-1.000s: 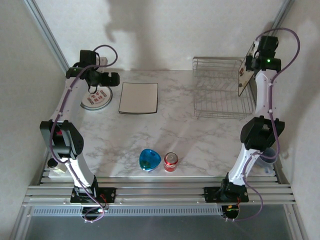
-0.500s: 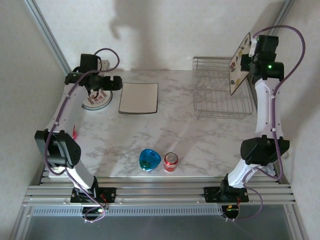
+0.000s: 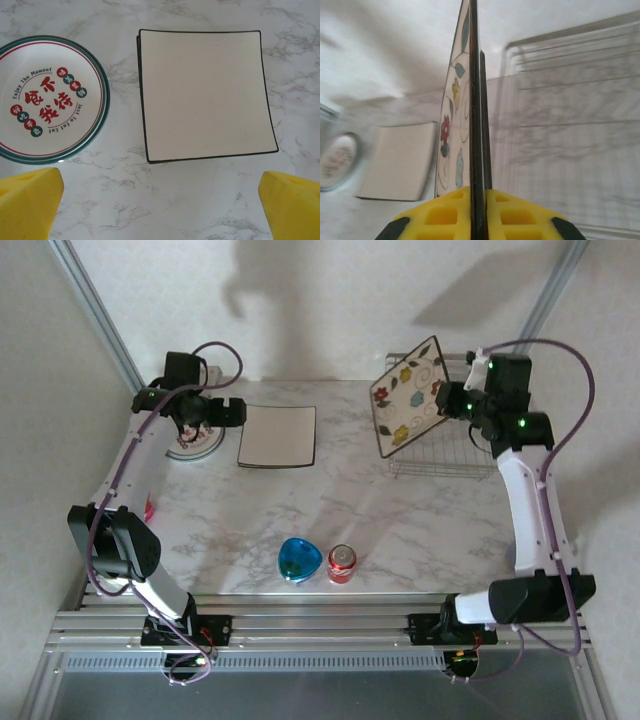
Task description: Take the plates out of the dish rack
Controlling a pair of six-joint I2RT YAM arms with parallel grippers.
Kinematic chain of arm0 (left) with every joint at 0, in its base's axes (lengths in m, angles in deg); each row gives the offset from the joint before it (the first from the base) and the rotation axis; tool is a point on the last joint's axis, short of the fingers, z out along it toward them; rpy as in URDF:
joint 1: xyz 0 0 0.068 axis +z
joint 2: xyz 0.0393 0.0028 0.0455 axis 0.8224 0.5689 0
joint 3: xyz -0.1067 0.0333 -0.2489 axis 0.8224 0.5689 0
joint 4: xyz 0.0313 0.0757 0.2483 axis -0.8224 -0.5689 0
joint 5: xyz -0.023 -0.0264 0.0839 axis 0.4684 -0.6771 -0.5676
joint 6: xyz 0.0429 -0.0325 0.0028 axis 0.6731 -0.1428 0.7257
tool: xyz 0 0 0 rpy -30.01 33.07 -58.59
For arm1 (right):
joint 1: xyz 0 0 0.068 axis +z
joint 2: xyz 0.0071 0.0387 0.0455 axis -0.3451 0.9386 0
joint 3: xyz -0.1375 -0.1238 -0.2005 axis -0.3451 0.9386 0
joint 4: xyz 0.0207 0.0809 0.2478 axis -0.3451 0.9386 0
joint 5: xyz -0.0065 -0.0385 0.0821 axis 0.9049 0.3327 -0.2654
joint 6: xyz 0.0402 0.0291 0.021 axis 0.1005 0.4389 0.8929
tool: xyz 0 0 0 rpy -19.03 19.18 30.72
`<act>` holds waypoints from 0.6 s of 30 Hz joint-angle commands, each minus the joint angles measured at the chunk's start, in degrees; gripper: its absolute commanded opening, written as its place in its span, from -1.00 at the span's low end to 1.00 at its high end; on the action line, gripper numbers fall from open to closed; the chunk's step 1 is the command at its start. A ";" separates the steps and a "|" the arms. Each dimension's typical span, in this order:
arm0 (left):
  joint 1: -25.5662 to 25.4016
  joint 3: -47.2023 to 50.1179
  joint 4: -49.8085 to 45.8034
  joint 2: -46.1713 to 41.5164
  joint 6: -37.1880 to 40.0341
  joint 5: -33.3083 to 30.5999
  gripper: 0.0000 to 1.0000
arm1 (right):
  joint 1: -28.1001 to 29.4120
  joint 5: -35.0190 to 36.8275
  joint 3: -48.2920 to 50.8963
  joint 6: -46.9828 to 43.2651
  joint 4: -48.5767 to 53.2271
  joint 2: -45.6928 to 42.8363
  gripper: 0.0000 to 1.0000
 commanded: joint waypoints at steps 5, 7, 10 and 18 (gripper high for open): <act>-1.06 0.75 -1.73 -2.26 -1.21 -0.79 0.99 | 1.12 -19.95 22.16 35.25 -51.37 -9.81 -1.00; -1.20 0.67 -1.55 -2.21 -1.39 -0.35 0.99 | 1.97 -19.55 26.59 38.04 -55.74 -11.06 -1.00; -1.25 0.04 -1.55 -1.81 -1.61 0.33 0.99 | 3.23 -18.37 31.07 39.65 -58.88 -12.66 -1.00; -1.91 -1.44 -0.66 -0.22 -2.14 5.62 0.99 | 3.84 -16.76 37.26 41.01 -62.97 -14.57 -1.00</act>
